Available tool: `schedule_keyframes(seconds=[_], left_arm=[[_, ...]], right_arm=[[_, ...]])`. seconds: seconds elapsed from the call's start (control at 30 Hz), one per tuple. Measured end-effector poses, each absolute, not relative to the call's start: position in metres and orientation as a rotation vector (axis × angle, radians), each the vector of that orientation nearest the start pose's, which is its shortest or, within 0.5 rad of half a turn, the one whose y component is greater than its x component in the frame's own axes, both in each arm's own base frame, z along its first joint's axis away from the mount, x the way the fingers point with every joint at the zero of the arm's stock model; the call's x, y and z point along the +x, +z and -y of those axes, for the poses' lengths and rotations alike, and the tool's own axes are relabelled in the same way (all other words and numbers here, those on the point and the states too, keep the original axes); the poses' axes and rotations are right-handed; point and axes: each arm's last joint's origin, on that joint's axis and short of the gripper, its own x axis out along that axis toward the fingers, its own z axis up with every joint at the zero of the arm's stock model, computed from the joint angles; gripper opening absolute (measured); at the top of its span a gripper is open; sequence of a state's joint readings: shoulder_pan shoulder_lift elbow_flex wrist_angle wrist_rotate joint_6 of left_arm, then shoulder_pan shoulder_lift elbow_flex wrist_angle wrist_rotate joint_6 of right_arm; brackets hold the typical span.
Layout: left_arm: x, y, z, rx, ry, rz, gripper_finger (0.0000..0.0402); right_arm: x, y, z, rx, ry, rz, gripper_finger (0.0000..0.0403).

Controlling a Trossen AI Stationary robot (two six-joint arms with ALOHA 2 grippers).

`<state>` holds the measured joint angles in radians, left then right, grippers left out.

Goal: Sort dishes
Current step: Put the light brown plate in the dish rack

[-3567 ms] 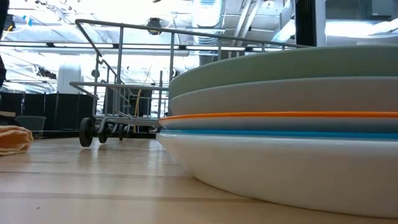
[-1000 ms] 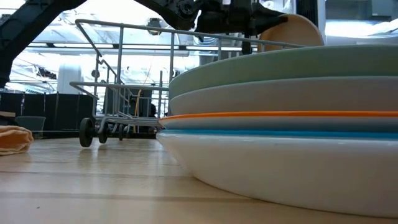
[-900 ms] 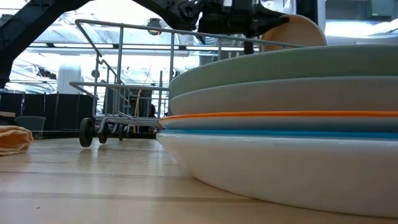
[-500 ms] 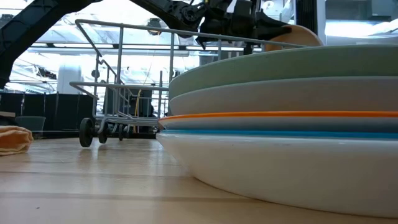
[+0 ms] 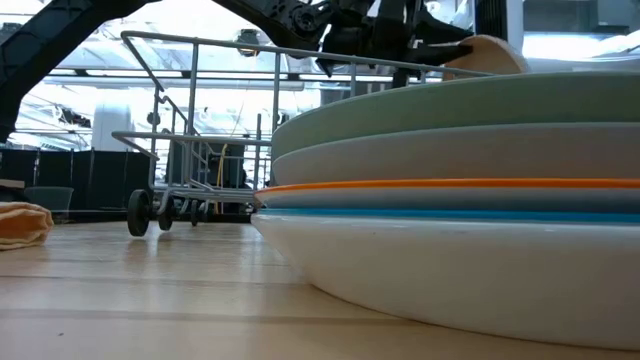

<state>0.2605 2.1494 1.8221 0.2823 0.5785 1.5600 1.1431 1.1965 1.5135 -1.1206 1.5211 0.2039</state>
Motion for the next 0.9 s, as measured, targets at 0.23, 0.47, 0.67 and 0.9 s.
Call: schedule_keyframes(seconds=[0.23, 0.47, 0.67, 0.9], left_arm=[[0.4952, 0.2985, -0.1139, 1.519, -0.27, 0.201, 0.0104], [0.4957, 0.2977, -0.1164, 1.494, -0.21, 0.126, 0.0105], [0.4959, 0.2976, -0.1177, 1.496, -0.18, 0.096, 0.0105], [0.4961, 0.296, -0.1211, 1.497, -0.105, -0.001, 0.0105]], right_arm=[[0.1033, 0.4328, -0.1569, -0.584, -0.371, -0.152, 0.0152], [0.1033, 0.4328, -0.1569, -0.584, -0.37, -0.152, 0.0152], [0.1033, 0.4328, -0.1569, -0.584, -0.37, -0.152, 0.0152], [0.1033, 0.4328, -0.1569, -0.581, -0.37, -0.152, 0.0152]])
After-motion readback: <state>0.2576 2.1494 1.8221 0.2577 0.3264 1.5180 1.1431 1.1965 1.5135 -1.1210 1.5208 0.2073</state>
